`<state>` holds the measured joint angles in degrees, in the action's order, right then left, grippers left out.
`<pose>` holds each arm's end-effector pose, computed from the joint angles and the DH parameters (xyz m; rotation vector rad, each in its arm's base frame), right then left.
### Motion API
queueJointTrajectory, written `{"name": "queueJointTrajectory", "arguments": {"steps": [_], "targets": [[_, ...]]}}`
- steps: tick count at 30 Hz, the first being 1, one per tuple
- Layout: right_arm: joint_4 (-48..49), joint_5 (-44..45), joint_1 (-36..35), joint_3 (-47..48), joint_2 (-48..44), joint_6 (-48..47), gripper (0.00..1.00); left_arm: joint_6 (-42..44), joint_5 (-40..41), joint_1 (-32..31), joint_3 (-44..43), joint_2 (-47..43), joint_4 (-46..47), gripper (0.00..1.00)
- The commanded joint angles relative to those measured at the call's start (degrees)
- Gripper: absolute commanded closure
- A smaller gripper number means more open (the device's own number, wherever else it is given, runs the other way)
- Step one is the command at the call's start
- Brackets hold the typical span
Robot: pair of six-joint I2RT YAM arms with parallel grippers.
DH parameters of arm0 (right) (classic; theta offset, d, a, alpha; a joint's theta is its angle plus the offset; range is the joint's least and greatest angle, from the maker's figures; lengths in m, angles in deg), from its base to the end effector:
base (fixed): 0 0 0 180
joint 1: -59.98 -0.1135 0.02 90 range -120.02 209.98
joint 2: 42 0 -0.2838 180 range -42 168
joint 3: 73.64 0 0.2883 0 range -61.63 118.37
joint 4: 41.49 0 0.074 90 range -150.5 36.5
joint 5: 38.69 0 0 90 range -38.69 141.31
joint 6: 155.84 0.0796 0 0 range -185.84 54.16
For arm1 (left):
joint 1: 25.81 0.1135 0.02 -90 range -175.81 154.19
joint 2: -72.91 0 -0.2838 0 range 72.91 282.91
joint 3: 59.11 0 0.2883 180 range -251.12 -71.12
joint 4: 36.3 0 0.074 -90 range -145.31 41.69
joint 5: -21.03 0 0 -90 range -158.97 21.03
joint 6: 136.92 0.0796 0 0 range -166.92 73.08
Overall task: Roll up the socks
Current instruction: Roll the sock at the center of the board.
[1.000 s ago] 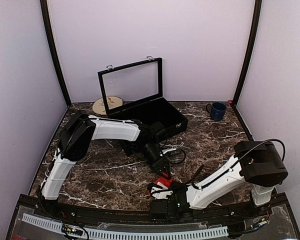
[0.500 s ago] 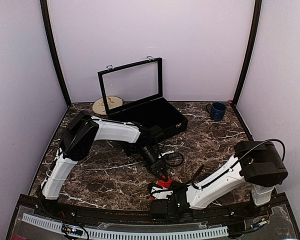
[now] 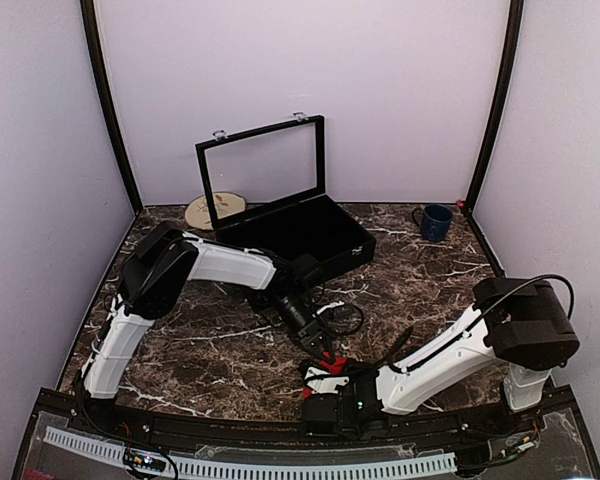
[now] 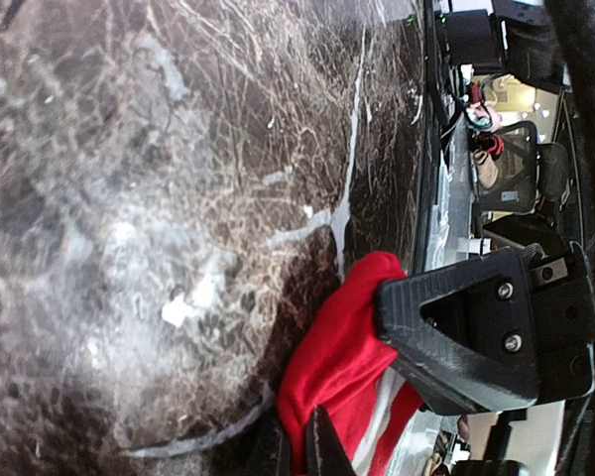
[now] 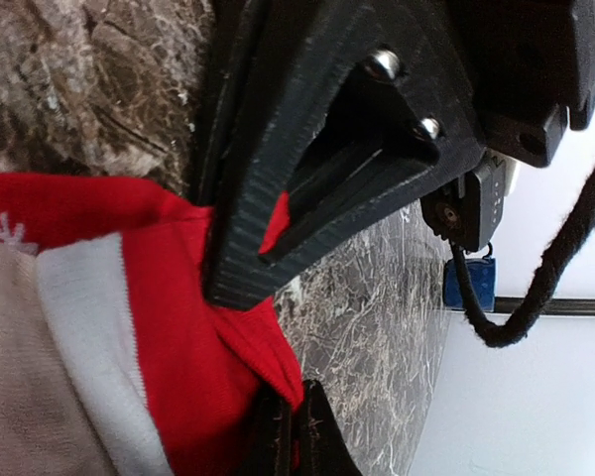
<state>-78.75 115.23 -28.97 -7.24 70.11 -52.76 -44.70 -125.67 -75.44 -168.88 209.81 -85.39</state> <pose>0.0777 0.3401 0.0619 -1.2276 1.7058 -0.7240 0.2808 -0.4330 0.0616 -1.2860 -2.2586 1.4073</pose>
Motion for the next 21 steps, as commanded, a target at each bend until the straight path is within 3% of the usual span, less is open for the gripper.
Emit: {"name": "queueJointTrajectory", "arguments": {"steps": [1, 8, 14, 21], "targets": [[-2.7, 0.9, 1.5, -0.8, -2.6, 4.1, 0.98, -2.4, 6.9, 2.1, 5.7, -1.5, 4.4, 1.00], [-5.7, -0.7, 3.2, -0.7, -5.3, 8.3, 0.80, -7.7, 8.4, 3.5, 13.3, -4.5, 14.9, 1.00], [-10.5, -2.6, 3.9, -0.4, -7.5, 14.1, 0.71, -12.1, 10.4, 4.3, 19.3, -7.1, 24.0, 1.00], [-16.6, -5.2, 4.7, 0.5, -11.0, 22.0, 0.69, -13.9, 13.5, 4.4, 23.4, -9.0, 31.3, 1.00]]}}
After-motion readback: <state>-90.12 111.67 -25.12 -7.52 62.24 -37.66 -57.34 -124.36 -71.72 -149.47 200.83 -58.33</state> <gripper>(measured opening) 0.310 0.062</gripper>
